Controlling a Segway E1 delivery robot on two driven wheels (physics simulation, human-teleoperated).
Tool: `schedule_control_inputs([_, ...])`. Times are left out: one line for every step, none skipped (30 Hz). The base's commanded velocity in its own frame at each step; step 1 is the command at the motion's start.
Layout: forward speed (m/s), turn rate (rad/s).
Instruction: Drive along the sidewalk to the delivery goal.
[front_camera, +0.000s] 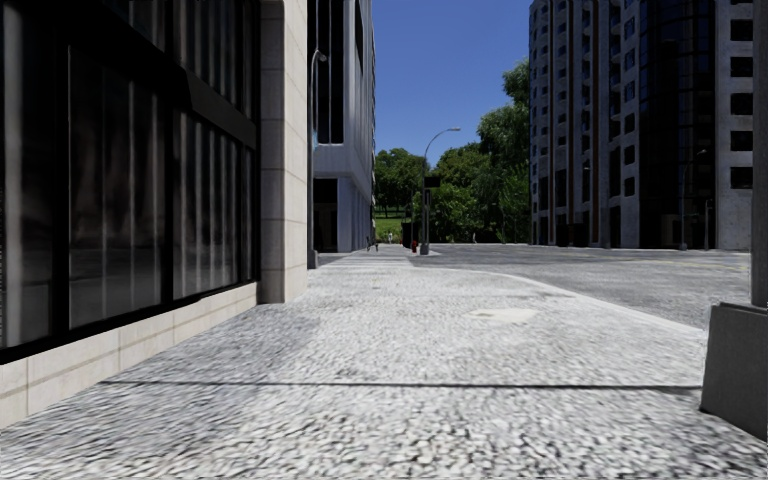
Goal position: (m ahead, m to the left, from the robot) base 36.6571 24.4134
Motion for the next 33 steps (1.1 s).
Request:
schedule_control_inputs([2.0,0.0])
schedule_control_inputs([2.0,0.0])
schedule_control_inputs([2.0,0.0])
schedule_control_inputs([2.0,0.0])
schedule_control_inputs([2.0,0.0])
schedule_control_inputs([2.0,0.0])
schedule_control_inputs([2.0,0.0])
schedule_control_inputs([2.0,0.0])
schedule_control_inputs([2.0,0.0])
schedule_control_inputs([2.0,0.0])
schedule_control_inputs([2.0,0.0])
schedule_control_inputs([2.0,0.0])
schedule_control_inputs([2.0,0.0])
schedule_control_inputs([2.0,0.0])
schedule_control_inputs([2.0,0.0])
schedule_control_inputs([2.0,0.0])
schedule_control_inputs([2.0,0.0])
schedule_control_inputs([2.0,0.0])
schedule_control_inputs([2.0,0.0])
schedule_control_inputs([2.0,0.0])
schedule_control_inputs([2.0,0.0])
schedule_control_inputs([2.0,0.0])
schedule_control_inputs([2.0,0.0])
schedule_control_inputs([2.0,0.0])
schedule_control_inputs([2.0,0.0])
schedule_control_inputs([2.0,0.0])
schedule_control_inputs([2.0,0.0])
schedule_control_inputs([2.0,0.0])
schedule_control_inputs([2.0,0.0])
schedule_control_inputs([2.0,0.0])
schedule_control_inputs([2.0,0.0])
schedule_control_inputs([2.0,0.0])
schedule_control_inputs([2.0,0.0])
